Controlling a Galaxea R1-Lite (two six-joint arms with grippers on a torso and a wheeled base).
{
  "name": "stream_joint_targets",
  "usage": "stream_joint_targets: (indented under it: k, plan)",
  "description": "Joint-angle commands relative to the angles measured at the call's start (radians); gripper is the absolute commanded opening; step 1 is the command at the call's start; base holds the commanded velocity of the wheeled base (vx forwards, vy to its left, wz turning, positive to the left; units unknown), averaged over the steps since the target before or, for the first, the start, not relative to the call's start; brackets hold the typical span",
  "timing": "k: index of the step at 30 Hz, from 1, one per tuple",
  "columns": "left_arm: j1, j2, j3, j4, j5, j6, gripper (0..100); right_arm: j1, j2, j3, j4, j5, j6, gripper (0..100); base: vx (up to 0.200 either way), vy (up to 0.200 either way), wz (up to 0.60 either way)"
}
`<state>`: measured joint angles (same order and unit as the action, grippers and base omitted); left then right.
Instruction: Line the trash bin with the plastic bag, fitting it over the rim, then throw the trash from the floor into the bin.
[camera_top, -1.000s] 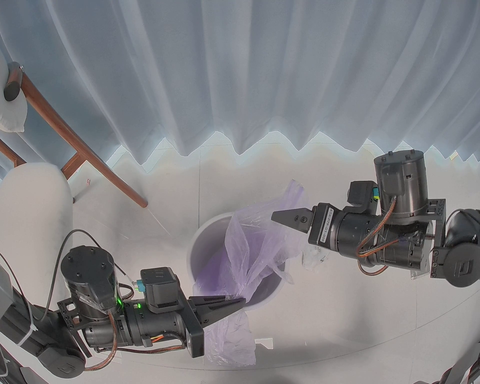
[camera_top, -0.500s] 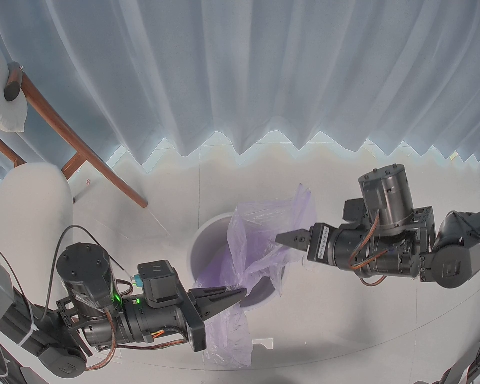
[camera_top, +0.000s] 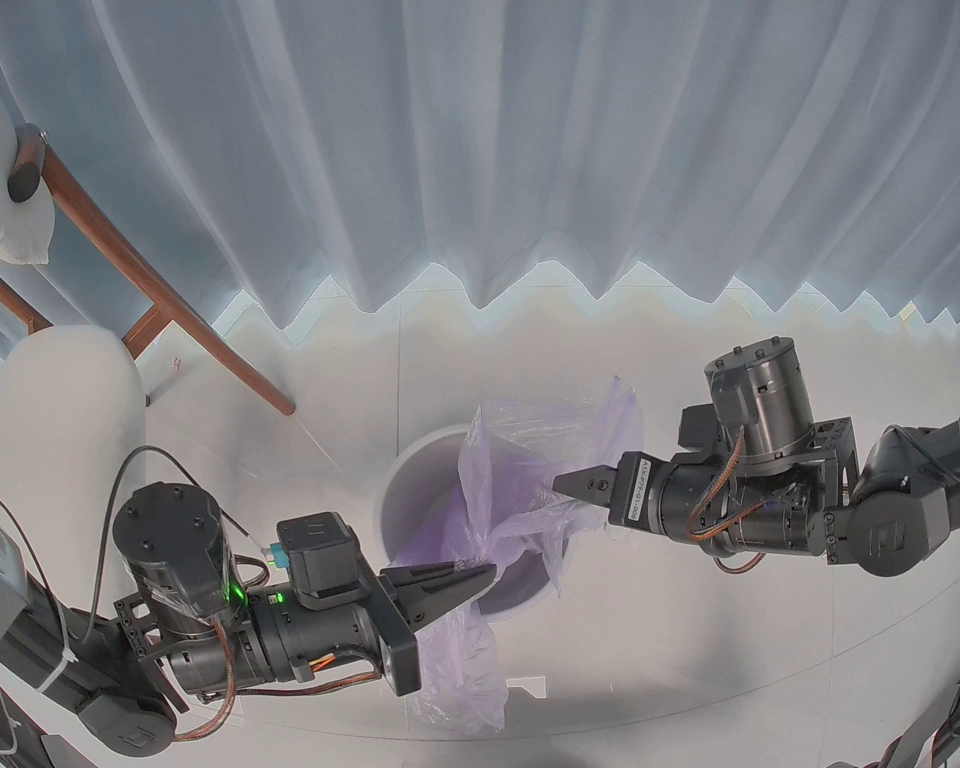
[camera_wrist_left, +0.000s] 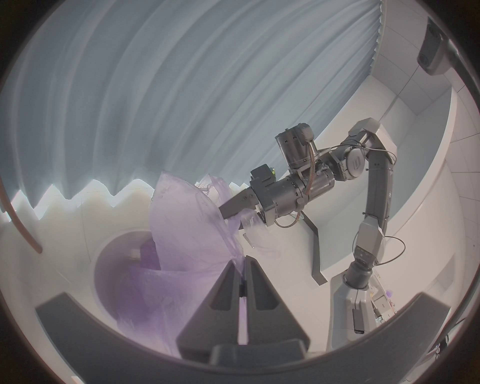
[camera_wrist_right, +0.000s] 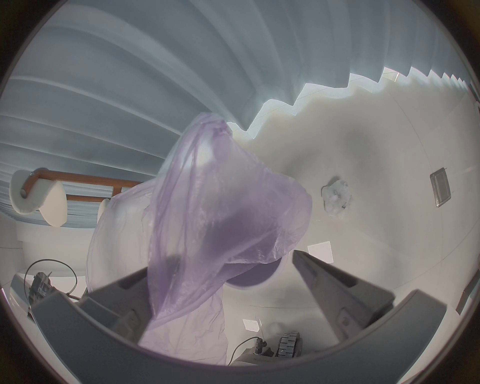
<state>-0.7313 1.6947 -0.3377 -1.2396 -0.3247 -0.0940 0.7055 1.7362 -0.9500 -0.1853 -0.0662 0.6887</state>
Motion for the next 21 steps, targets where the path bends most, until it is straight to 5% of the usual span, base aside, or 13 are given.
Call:
stream_joint_targets:
  k: [1,9,10,21]
  plan:
    - [-0.004,0.003,-0.018,0.0,0.018,-0.004,0,0.0,0.016,-0.012,-0.005,0.0,0.003,0,0.0,0.0,0.0]
    - [-0.007,0.011,-0.029,-0.001,0.026,-0.003,0,0.0,0.008,-0.006,-0.006,0.002,0.006,0,0.0,0.0,0.0]
    - [-0.007,0.011,-0.024,-0.001,0.026,-0.001,100,0.0,0.008,-0.007,-0.006,0.002,0.006,0,0.0,0.0,0.0]
    - [0.033,-0.073,-0.107,0.038,0.108,-0.124,100,0.002,-0.026,0.028,-0.008,0.005,0.003,0,0.0,0.0,0.0]
